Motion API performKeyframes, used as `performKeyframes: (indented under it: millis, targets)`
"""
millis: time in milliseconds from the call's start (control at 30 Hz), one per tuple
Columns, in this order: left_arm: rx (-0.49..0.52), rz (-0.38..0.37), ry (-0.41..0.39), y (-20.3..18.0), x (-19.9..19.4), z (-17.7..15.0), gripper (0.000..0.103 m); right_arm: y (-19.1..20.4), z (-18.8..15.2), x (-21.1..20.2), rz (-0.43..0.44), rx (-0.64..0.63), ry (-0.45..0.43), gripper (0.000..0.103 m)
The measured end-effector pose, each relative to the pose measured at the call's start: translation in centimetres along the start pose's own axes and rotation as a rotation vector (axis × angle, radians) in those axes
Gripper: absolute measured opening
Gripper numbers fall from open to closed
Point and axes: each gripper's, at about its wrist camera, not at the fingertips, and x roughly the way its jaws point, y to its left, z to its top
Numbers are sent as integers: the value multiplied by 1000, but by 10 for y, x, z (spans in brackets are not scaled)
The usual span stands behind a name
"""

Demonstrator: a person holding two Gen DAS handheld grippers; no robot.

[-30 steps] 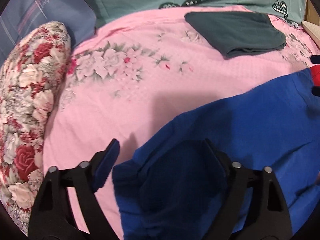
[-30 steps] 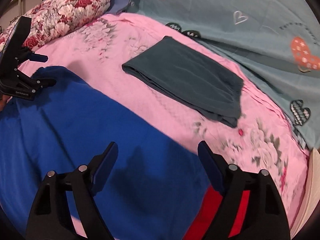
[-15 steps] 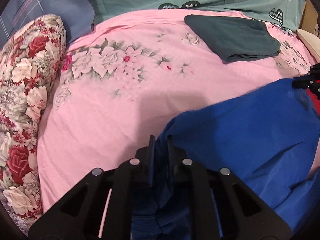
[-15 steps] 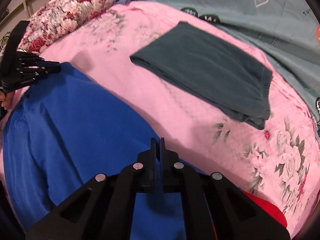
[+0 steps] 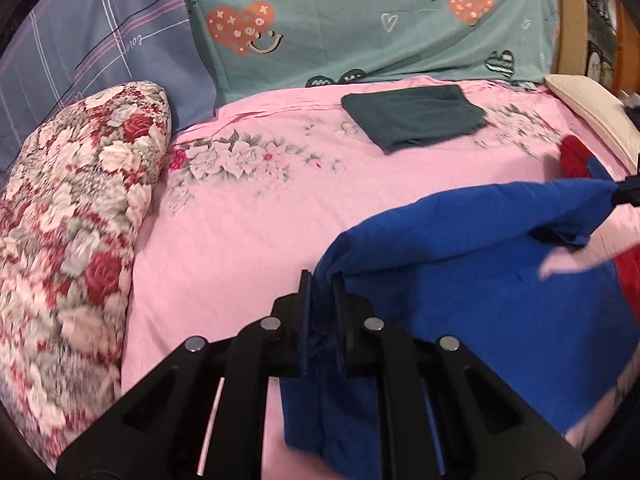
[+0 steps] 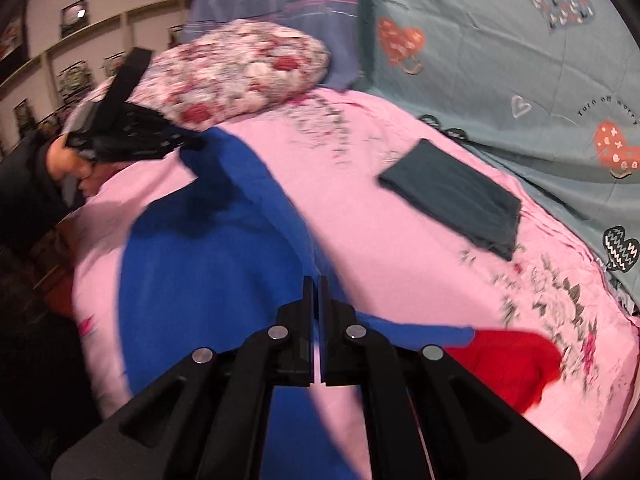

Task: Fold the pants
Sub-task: 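Grasp the blue waistband with the left tool while the right tool grasps the other waistband edge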

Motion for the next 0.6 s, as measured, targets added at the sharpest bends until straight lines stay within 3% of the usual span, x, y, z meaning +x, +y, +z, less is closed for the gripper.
performKeyframes:
  millis: [133,233,300,600]
  targets:
    - [-11,-44,61,-11,-15,-60,10,45,-62,9,93,43,92,1]
    - [-55,-71,108,-10,-8,-97,10,65,-94,34,75,57,163,1]
    - [-85,-85,113,-10,-4,-110,10,69,-99,38,67,93,149,2]
    - [-92,-47,59,-14,-15,-104,11,67,-87,19,88,168,29,1]
